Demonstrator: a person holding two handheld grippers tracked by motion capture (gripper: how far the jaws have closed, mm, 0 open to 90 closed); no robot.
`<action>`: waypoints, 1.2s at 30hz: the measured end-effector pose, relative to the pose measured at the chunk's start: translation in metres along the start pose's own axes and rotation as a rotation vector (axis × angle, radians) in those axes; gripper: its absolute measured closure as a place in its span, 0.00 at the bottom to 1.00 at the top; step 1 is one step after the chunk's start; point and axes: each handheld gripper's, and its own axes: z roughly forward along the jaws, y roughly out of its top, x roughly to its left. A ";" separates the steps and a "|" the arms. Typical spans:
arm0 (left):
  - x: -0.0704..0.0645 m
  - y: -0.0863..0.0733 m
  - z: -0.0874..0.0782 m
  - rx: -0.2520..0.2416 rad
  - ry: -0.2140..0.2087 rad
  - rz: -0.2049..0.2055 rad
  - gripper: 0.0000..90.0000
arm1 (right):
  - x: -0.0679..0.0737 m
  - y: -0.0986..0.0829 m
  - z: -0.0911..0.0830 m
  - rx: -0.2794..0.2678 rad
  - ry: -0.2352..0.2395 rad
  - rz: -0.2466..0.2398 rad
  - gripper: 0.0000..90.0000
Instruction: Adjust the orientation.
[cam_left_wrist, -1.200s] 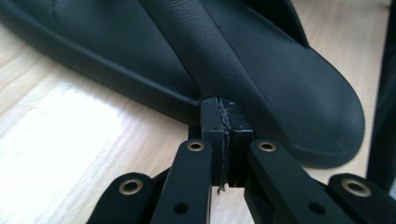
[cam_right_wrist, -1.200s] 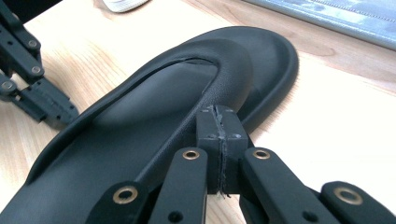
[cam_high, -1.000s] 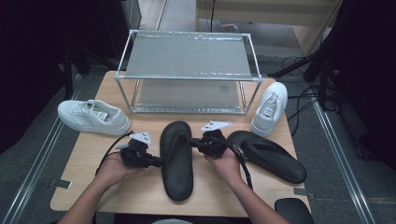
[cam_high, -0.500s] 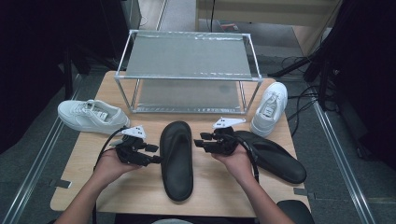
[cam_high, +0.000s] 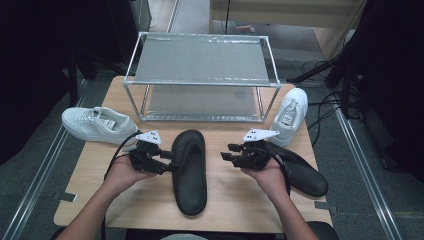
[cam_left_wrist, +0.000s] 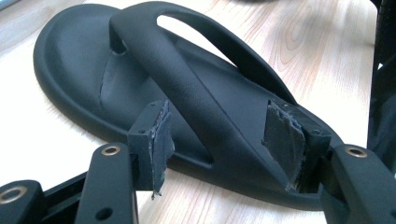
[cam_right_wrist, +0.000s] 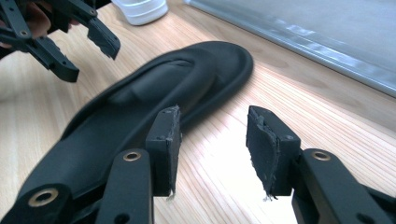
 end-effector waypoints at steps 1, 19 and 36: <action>0.001 0.001 0.001 -0.014 -0.005 -0.005 0.46 | -0.001 -0.003 -0.005 0.001 -0.009 0.006 0.62; 0.004 0.018 0.010 -0.015 -0.011 0.024 0.46 | -0.019 -0.029 -0.055 -0.028 -0.106 0.047 0.64; 0.009 0.028 0.017 -0.008 -0.009 0.047 0.46 | -0.039 -0.066 -0.094 -0.020 -0.179 0.069 0.64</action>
